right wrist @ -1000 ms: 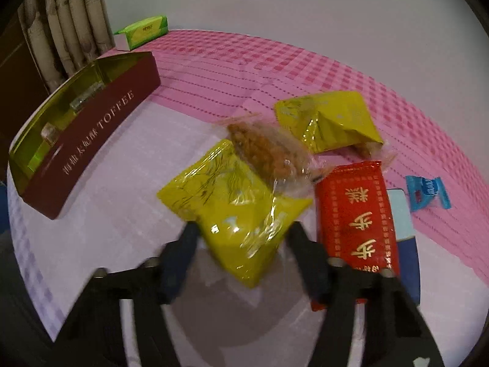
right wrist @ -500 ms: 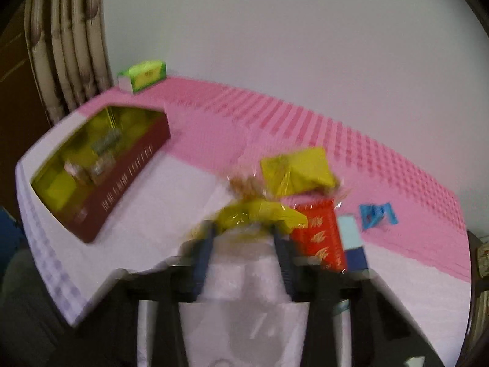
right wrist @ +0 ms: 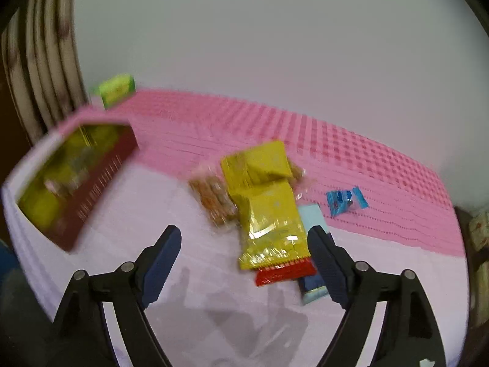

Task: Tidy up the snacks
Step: 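Grasp the yellow foil packet with the right gripper, then carry the yellow foil packet into the tin box and open the right gripper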

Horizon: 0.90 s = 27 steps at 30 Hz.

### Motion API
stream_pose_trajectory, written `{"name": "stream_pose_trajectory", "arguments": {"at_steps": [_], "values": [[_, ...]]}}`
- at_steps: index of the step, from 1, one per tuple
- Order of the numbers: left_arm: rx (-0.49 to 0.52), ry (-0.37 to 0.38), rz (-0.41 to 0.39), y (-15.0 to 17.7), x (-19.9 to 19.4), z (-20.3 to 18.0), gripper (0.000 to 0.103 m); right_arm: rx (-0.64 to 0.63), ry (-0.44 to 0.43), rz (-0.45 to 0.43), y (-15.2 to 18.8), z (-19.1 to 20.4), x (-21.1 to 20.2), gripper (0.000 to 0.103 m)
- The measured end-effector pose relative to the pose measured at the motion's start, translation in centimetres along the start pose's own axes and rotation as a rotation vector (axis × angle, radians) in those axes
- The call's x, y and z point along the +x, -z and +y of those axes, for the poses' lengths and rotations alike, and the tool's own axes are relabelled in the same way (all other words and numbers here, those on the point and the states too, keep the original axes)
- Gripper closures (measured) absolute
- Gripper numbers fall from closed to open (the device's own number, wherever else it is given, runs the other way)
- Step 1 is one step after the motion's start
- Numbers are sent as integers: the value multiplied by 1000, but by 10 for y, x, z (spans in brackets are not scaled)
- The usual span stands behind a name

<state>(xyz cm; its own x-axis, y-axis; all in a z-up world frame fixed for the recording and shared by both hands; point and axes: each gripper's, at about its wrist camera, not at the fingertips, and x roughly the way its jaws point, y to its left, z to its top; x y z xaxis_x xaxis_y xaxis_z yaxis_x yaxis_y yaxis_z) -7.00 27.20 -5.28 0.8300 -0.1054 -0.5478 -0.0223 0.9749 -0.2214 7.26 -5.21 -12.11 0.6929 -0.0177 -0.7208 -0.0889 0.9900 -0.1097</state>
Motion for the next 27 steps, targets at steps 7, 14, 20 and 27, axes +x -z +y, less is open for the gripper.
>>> {"name": "stream_pose_trajectory", "arguments": {"at_steps": [7, 14, 20, 27], "values": [[-4, -5, 25, 0, 11, 2, 31, -40, 39, 77, -2, -5, 58, 22], [4, -4, 37, 2, 16, 0, 31, 49, -20, 78, -13, -25, 69, 50], [5, 0, 39, 4, 15, -2, 31, 26, 61, 21, -28, -33, 35, 50], [-3, -5, 21, 3, 8, -1, 31, 9, 87, -78, -63, -13, -16, 50]]}}
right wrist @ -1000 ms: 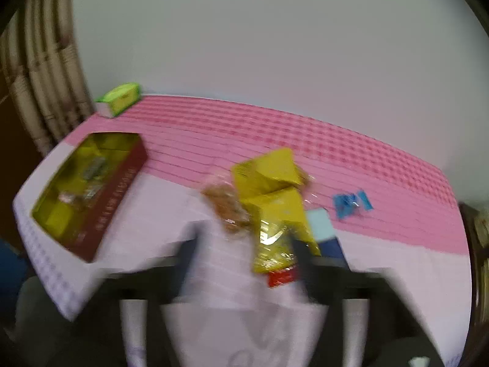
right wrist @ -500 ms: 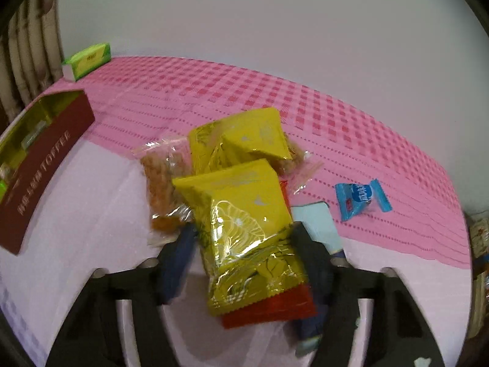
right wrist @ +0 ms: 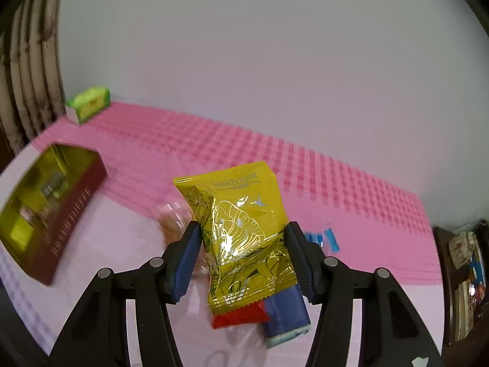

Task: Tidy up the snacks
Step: 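Carry the yellow foil packet into the tin box and open the right gripper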

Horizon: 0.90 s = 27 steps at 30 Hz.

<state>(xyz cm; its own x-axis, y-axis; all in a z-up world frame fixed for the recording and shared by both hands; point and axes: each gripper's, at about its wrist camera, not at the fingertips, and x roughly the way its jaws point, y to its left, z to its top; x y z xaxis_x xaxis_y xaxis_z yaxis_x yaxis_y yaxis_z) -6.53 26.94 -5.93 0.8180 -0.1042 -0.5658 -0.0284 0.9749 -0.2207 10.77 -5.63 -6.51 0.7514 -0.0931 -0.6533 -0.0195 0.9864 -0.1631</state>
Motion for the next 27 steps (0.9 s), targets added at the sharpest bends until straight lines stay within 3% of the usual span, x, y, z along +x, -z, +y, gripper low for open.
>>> {"name": "stream_pose_trajectory", "arguments": {"at_steps": [5, 14, 20, 27], "values": [[-16, -13, 2, 0, -1, 2, 31, -19, -31, -67, -33, 30, -31, 50], [-43, -33, -7, -1, -4, 9, 31, -117, -116, -141, -78, 120, -62, 50], [-58, -42, -4, -2, -2, 13, 31, -175, -168, -122, -86, 182, -53, 50], [-90, -48, 6, -3, 2, 22, 31, -258, -219, -54, -63, 245, -29, 50]]}}
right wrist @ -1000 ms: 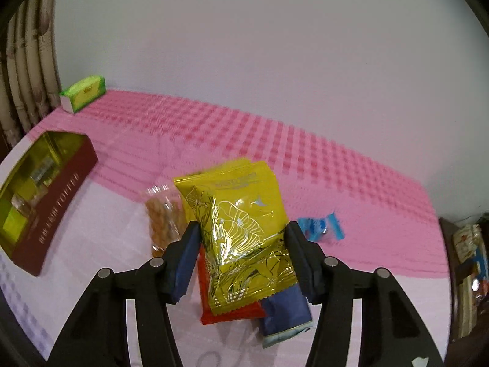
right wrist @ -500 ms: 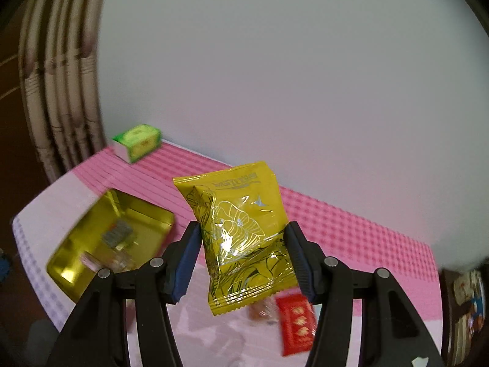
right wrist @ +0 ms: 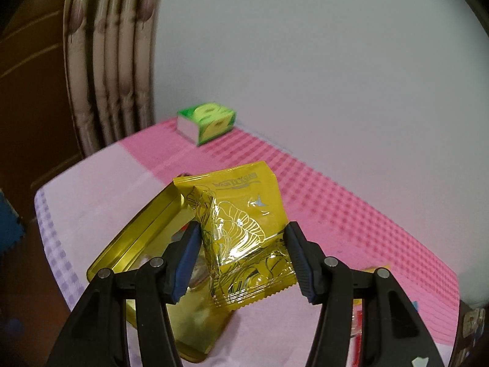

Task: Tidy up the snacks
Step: 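Carry the yellow foil packet into the tin box and open the right gripper, then withdraw the right gripper while the left gripper moves toward the snacks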

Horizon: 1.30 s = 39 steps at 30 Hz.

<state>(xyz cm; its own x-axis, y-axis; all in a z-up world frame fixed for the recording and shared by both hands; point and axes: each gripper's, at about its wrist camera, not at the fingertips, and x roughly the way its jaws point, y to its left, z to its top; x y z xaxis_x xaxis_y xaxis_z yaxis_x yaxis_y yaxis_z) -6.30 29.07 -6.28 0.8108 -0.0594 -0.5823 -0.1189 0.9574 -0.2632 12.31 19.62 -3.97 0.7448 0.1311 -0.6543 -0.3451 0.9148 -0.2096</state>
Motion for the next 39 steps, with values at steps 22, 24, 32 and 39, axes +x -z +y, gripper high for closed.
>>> {"name": "stream_pose_trajectory", "arguments": {"at_steps": [22, 24, 32, 39], "values": [[-71, 11, 45, -3, 12, 20, 31, -10, 95, 213, 13, 18, 121, 50], [-75, 11, 46, -3, 12, 21, 31, -9, 90, 218, 12, 19, 126, 50], [-79, 10, 45, -4, 12, 22, 31, -11, 65, 232, 13, 25, 139, 48], [-66, 2, 31, -3, 9, 19, 31, 4, -31, 102, 18, 13, 95, 18]]}}
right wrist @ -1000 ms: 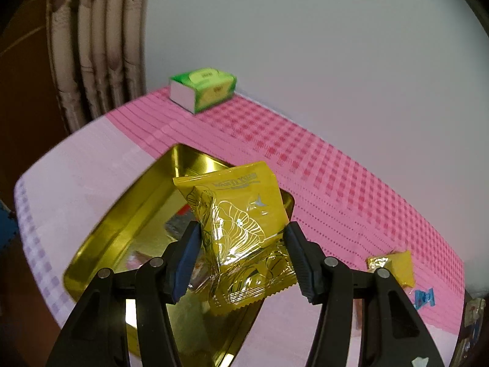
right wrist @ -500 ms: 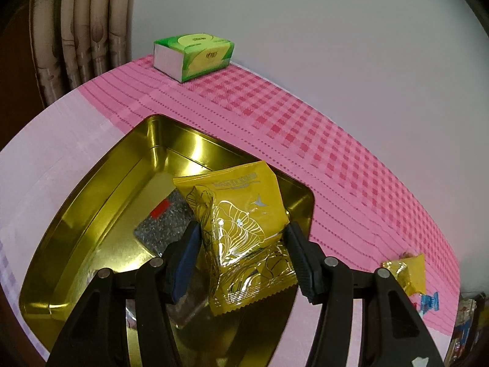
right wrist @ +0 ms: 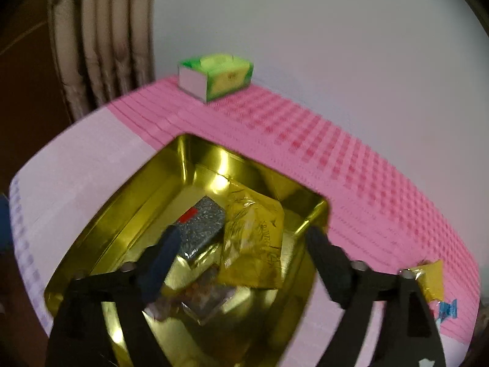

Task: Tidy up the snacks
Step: 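Withdraw the right gripper while the left gripper moves toward the snacks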

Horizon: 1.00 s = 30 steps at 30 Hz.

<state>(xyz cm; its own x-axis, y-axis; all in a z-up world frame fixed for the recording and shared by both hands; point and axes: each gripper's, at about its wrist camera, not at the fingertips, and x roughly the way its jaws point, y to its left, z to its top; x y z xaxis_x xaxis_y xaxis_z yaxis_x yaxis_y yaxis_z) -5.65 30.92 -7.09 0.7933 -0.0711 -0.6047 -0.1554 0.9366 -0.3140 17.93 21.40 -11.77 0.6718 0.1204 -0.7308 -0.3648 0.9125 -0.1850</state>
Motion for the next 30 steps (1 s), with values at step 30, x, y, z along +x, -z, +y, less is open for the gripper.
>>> {"name": "stream_pose_trajectory", "arguments": {"at_steps": [30], "values": [[392, 214, 232, 33, 171, -273, 31, 659, 361, -87, 314, -294, -218, 8]]}}
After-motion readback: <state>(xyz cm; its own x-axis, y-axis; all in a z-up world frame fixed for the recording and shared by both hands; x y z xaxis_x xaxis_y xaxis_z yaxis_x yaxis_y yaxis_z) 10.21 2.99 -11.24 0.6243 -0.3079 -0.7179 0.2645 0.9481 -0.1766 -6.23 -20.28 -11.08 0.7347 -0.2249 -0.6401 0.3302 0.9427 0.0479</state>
